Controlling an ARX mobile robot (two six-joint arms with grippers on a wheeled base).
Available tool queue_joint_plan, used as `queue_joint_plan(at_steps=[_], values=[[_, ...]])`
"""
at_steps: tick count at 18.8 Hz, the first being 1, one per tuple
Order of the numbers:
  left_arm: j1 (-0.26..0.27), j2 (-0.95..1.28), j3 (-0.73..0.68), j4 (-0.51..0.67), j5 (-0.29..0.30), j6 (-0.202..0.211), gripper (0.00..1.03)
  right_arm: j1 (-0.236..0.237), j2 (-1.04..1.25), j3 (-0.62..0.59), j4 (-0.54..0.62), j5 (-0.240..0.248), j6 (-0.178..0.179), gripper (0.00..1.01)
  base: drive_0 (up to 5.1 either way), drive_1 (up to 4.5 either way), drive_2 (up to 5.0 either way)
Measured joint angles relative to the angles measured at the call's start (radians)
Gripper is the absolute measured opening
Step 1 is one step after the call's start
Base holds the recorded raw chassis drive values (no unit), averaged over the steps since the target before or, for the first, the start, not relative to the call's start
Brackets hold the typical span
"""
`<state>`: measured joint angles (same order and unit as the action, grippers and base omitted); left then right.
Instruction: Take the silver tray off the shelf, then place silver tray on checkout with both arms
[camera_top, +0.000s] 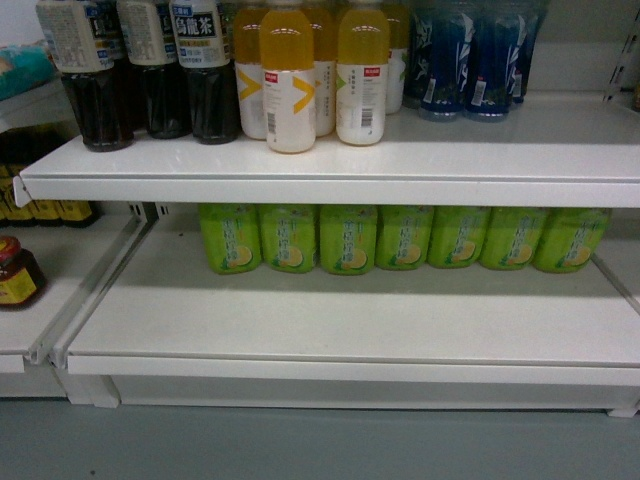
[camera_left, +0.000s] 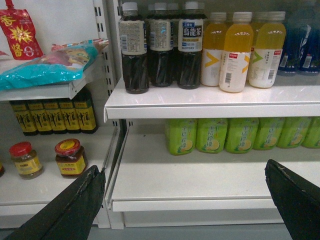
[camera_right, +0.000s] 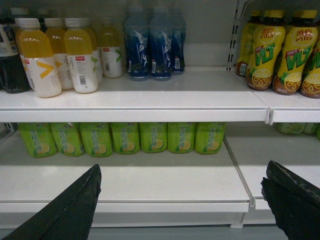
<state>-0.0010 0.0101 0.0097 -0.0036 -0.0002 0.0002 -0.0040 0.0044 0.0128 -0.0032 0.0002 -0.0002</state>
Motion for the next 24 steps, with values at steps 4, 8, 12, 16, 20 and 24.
queue_joint_plan(at_steps=[4,8,12,16,20,24], values=[[0.0,0.0,0.0,0.0,0.0,0.0,0.98,0.0,0.0,0.0,0.0,0.0,0.0,0.98,0.0,0.0,0.0],[0.0,0.0,0.0,0.0,0.0,0.0,0.98,0.0,0.0,0.0,0.0,0.0,0.0,0.98,0.0,0.0,0.0],[0.0,0.0,0.0,0.0,0.0,0.0,0.98,0.0,0.0,0.0,0.0,0.0,0.0,0.98,0.0,0.0,0.0],[0.0,0.0,0.0,0.0,0.0,0.0,0.98,0.0,0.0,0.0,0.0,0.0,0.0,0.98,0.0,0.0,0.0],[0.0,0.0,0.0,0.0,0.0,0.0,0.98,0.0,0.0,0.0,0.0,0.0,0.0,0.98,0.0,0.0,0.0],[0.0,0.0,0.0,0.0,0.0,0.0,0.98,0.0,0.0,0.0,0.0,0.0,0.0,0.98,0.0,0.0,0.0]])
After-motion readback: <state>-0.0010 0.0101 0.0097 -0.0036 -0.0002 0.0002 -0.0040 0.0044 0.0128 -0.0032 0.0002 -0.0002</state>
